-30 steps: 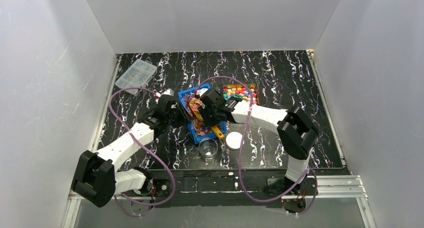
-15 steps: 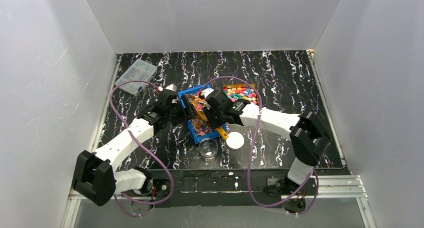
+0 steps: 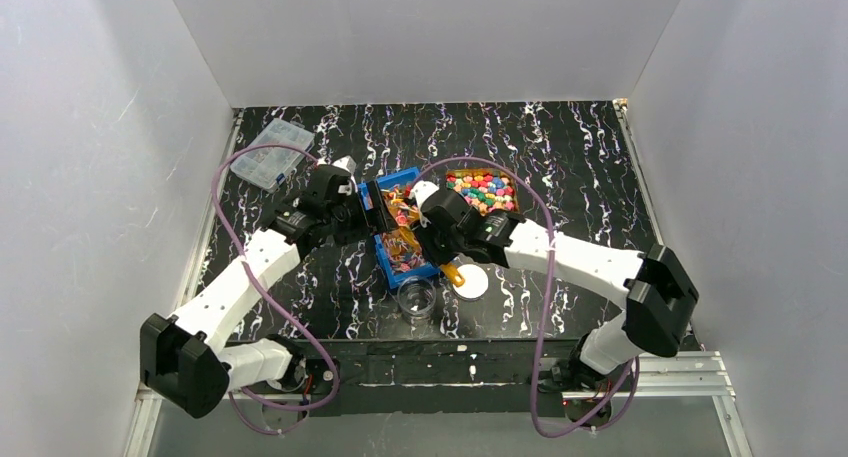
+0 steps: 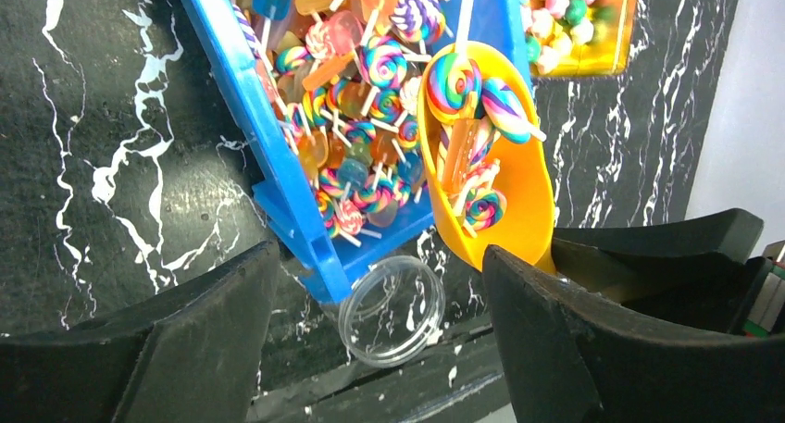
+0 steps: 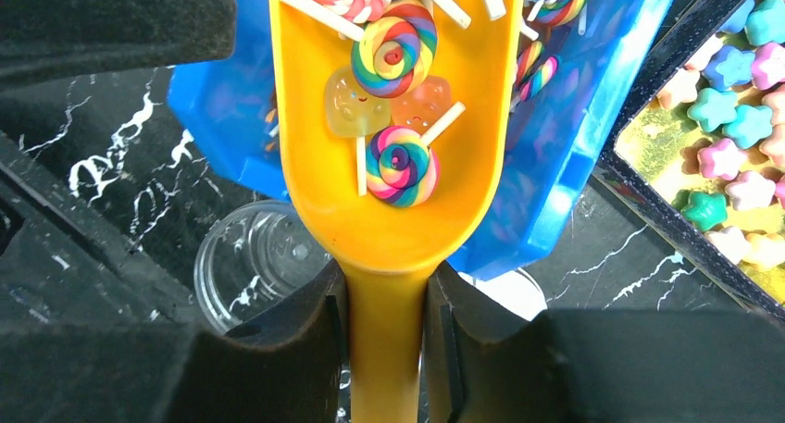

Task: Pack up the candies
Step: Scoop the fake candies from the storage box, then place the fake candies in the packing bottle.

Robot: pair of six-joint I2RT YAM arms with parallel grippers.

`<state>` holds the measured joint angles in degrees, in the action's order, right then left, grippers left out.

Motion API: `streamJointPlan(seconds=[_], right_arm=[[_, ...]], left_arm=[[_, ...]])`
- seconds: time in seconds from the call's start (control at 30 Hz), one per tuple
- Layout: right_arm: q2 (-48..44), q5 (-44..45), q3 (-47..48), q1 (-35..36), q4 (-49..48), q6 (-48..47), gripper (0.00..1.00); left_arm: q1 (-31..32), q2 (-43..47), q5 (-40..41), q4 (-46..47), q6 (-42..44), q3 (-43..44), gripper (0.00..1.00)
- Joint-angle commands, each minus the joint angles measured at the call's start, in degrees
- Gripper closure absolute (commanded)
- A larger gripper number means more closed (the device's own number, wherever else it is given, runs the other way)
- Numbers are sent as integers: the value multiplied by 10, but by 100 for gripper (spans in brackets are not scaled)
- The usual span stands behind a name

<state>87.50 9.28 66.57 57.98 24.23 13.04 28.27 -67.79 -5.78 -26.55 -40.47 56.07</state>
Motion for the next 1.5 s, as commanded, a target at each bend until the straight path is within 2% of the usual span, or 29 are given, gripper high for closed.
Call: streamJointPlan(seconds=[0.0, 0.3, 0.6, 0.97, 1.2, 1.47], right_arm=[[-52, 23, -4, 21, 25, -9, 99], [-105, 52, -3, 65, 104, 4, 99], [-119, 61, 9, 120, 195, 32, 99], [-115, 53, 15, 190, 294, 87, 99], [-105, 23, 22, 200, 340, 114, 99], [-48, -4, 68, 202, 407, 125, 99]], left_arm=[[1, 28, -35, -80, 42, 39, 20], [2, 83, -54, -154, 86, 75, 12], [1, 133, -64, -195, 127, 50, 10], [1, 177, -31, -194, 164, -20, 9], [1, 195, -17, -181, 189, -51, 8], [1, 202, -9, -162, 204, -76, 7]])
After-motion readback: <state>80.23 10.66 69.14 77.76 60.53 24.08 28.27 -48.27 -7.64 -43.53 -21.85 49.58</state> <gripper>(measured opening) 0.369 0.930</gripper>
